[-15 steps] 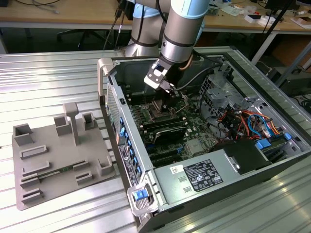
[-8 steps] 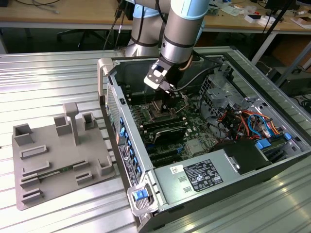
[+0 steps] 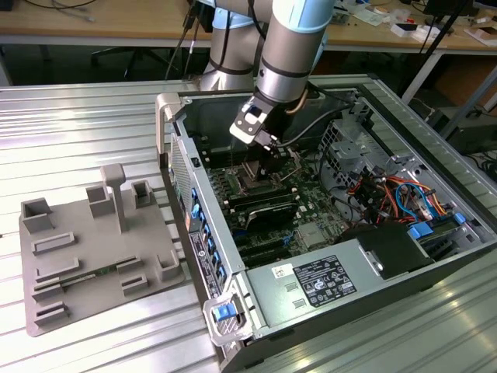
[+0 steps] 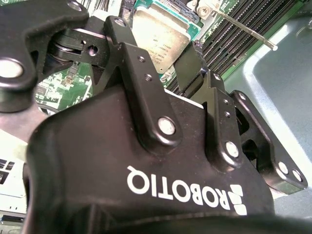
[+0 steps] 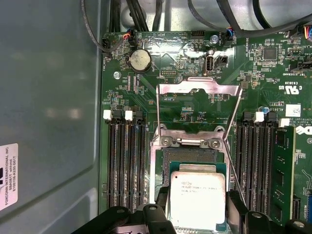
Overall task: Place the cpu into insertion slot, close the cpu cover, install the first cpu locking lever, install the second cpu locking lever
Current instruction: 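Place the cpu into insertion slot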
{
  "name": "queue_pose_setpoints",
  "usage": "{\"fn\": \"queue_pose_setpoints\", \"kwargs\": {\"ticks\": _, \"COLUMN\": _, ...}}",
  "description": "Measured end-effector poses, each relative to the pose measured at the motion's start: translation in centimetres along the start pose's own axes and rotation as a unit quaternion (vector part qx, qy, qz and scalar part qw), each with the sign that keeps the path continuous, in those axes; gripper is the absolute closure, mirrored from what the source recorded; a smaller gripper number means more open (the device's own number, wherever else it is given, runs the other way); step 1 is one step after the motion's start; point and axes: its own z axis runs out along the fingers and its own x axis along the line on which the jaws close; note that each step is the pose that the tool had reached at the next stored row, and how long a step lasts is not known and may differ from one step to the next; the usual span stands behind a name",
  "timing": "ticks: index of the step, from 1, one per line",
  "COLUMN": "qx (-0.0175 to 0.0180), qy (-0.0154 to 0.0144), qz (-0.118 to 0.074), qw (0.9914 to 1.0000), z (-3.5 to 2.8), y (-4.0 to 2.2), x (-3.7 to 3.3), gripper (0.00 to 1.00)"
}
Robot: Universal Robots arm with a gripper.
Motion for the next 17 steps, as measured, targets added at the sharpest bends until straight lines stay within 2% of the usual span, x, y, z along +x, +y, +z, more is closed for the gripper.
{"fn": "queue_pose_setpoints", "kwargs": {"ticks": 17, "qx": 0.0, "qy": 0.0, "qz": 0.0, "qw": 1.0, "z": 0.36, "y": 0.0, "x": 0.02, "gripper": 0.45}}
